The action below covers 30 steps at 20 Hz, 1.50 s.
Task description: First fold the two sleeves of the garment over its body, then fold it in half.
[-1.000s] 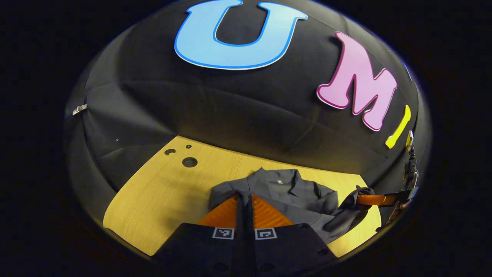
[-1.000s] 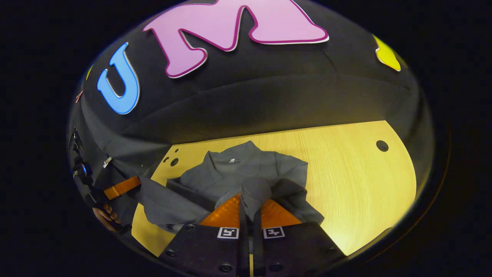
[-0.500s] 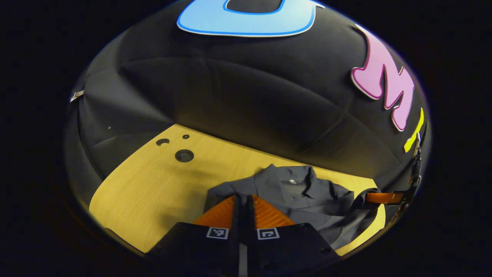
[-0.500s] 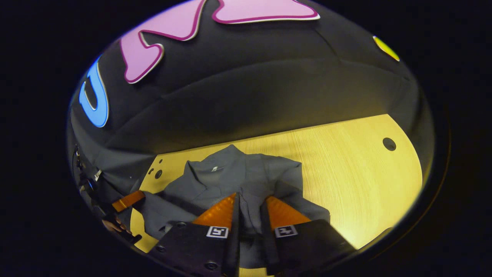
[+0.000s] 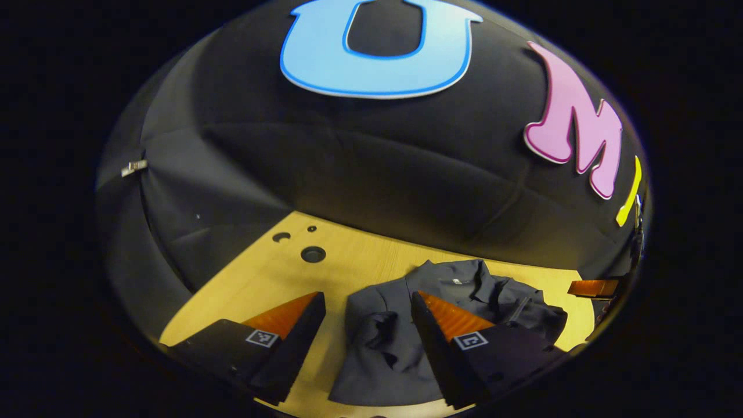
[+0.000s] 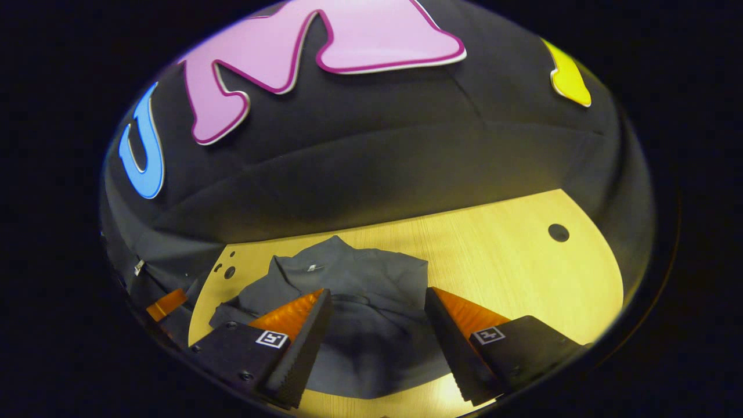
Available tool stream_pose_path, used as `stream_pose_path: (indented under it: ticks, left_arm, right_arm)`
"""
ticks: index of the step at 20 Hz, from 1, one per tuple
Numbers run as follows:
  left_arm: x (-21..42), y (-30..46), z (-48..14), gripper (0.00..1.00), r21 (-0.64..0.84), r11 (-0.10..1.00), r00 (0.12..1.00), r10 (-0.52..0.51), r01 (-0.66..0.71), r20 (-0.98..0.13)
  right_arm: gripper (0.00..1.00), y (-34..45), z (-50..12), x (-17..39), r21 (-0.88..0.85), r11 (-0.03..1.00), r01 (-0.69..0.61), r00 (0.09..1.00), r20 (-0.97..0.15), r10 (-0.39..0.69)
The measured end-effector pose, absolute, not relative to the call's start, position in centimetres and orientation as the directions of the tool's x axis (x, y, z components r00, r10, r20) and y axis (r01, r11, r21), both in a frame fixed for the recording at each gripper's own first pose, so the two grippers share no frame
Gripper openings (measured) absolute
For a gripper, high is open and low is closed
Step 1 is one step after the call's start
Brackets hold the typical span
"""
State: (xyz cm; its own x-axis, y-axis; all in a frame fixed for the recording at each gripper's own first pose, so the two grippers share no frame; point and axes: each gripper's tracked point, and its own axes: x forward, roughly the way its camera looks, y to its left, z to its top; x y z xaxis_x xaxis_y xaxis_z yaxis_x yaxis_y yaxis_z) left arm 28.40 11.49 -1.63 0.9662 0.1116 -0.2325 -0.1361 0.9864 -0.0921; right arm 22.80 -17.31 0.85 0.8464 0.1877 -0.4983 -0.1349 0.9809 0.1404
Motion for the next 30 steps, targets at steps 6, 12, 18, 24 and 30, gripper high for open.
stream_pose_path:
  ticks: [6, 12, 18, 24, 30]
  left_arm:
    - [19.7, 9.4, 4.9, 0.96, 0.061, 0.992, 0.994, 0.108, -0.107, -0.01]
    - [10.0, 6.5, 5.4, 0.96, 0.018, 0.999, 0.999, 0.045, -0.045, 0.022]
    - [3.4, 5.5, 5.0, 0.96, -0.015, 1.0, 0.999, -0.012, 0.012, 0.041]
    - [-0.3, 5.5, 3.7, 0.96, -0.023, 1.0, 0.997, 0.0, 0.002, 0.074]
    - [-1.9, 5.2, 0.8, 0.96, -0.048, 0.999, 1.0, 0.012, -0.011, 0.025]
  right_arm:
    - [0.99, -16.8, 3.6, 16.5, -0.045, 0.975, -0.218, 0.884, -0.432, 0.177]
    - [0.99, -15.1, 7.1, 8.1, -0.118, 0.962, -0.246, 0.925, -0.326, 0.196]
    - [1.0, -12.3, 6.8, -0.8, -0.113, 0.953, -0.282, 0.922, -0.305, 0.237]
    - [1.0, -11.7, 5.3, -6.0, -0.089, 0.953, -0.291, 0.914, -0.321, 0.249]
    - [1.0, -12.9, 3.5, -8.9, -0.087, 0.96, -0.268, 0.908, -0.356, 0.221]
